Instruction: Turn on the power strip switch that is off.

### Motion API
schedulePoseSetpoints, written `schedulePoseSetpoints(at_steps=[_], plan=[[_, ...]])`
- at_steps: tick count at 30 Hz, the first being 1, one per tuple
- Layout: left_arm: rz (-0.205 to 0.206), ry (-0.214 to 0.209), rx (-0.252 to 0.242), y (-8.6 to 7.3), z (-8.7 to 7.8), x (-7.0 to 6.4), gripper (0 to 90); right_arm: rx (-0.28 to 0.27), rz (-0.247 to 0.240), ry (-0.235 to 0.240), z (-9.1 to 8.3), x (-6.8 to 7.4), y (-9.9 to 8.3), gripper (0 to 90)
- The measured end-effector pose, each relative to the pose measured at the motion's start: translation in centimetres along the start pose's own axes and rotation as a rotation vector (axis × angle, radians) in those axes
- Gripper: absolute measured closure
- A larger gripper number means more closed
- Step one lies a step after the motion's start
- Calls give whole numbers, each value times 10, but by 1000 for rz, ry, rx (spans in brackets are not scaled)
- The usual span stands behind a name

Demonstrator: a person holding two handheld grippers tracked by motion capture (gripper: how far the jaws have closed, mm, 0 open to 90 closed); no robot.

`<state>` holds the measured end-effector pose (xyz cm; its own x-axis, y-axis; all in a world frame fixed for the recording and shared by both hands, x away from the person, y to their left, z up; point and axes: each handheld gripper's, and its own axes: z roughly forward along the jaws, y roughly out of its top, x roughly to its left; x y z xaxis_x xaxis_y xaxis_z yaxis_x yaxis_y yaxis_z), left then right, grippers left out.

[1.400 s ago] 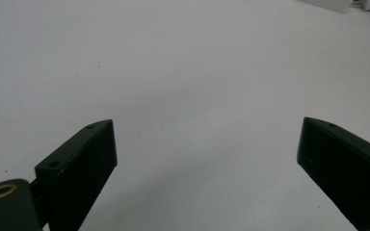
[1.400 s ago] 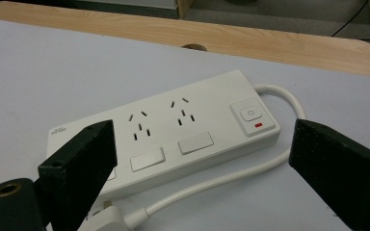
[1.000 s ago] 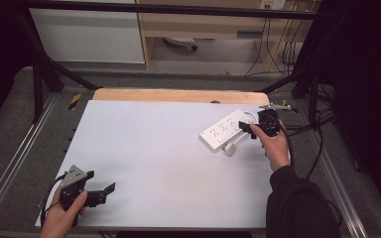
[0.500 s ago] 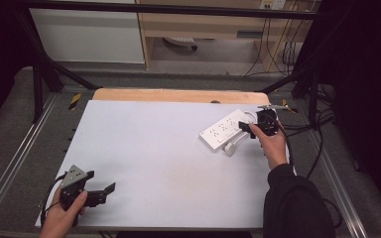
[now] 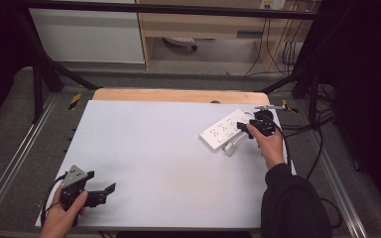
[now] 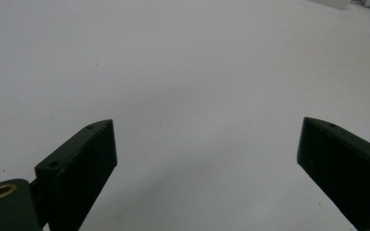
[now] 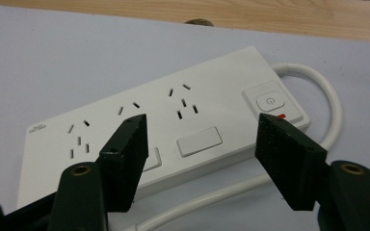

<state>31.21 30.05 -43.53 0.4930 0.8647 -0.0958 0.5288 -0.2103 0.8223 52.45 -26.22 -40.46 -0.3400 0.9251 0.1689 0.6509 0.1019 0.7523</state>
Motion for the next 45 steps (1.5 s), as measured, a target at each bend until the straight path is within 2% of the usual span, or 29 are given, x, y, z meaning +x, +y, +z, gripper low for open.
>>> schedulePoseSetpoints(at_steps=[4, 8, 11, 23, 36, 45], plan=[[2, 3, 2, 0, 0, 0, 68, 1, 2, 8, 3, 1, -1, 426], [2, 3, 5, 0, 1, 0, 68, -12, 8, 13, 4, 1, -2, 520], [2, 1, 5, 0, 1, 0, 68, -16, 8, 36, 6, 2, -2, 563], [1, 1, 6, -1, 1, 0, 68, -25, 2, 76, 14, 9, -6, 752], [4, -1, 6, 0, 1, 0, 68, -41, -10, 91, 17, 15, -12, 863], [8, -1, 10, 0, 1, -1, 68, -42, -15, 95, 16, 14, -17, 900]])
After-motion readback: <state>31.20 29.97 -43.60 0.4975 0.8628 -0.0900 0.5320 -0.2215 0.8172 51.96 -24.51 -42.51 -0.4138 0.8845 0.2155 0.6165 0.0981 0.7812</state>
